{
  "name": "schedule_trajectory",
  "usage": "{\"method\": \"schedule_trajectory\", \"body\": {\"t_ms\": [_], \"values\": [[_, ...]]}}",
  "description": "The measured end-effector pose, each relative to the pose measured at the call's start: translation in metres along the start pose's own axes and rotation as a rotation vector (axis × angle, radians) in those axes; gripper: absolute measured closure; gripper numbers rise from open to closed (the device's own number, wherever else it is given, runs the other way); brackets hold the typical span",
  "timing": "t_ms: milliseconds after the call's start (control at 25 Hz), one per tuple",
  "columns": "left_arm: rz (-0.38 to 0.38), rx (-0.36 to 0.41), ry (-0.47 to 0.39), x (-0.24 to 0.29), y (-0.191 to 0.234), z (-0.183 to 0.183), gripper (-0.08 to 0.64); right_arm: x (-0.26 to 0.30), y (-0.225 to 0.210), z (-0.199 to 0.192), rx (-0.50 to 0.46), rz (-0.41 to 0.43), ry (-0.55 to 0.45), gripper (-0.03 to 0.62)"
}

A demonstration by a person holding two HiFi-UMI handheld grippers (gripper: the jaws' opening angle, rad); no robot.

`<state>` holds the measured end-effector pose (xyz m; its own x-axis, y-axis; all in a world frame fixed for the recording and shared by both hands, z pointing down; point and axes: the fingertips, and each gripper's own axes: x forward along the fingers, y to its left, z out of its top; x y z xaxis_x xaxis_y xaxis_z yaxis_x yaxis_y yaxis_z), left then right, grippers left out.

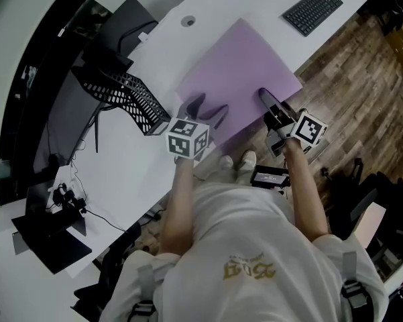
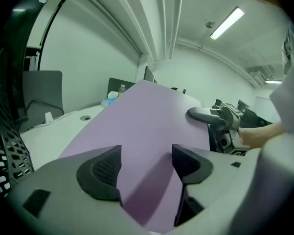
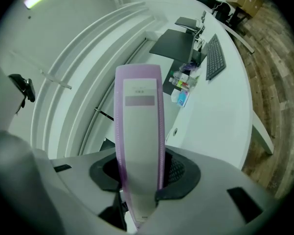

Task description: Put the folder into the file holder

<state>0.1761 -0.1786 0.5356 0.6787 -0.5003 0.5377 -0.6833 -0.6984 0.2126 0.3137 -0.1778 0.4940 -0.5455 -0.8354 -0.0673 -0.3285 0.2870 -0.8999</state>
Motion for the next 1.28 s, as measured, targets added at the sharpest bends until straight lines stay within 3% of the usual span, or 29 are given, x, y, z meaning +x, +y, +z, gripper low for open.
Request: {"method": "schedule_trajectory", "body": {"t_ms": [360, 520, 640, 760, 1280], "values": [[-0.047, -0.02, -0.146, -0.018, -0.006, 0.044, 0.198, 0.006, 0.04, 0.02, -0.091, 0.036, -0.062, 0.426], [-0.045, 0.075, -0.145, -0.028, -0.014, 0.048, 0.21, 0.003, 0.051, 0.011, -0.122, 0.0, -0.095, 0.426], [-0.073, 0.122, -0.126, -0.037, -0.021, 0.042, 0.22, 0.007, 0.07, -0.003, -0.206, -0.009, -0.084, 0.428], [-0.107, 0.111, -0.147, -0.052, -0.017, 0.042, 0.232, 0.01, 0.093, -0.015, -0.281, -0.019, -0.091, 0.426], [-0.218, 0.087, -0.277, -0.116, -0.002, 0.054, 0.227, 0.023, 0.167, -0.049, -0.427, -0.052, -0.136, 0.426]]}}
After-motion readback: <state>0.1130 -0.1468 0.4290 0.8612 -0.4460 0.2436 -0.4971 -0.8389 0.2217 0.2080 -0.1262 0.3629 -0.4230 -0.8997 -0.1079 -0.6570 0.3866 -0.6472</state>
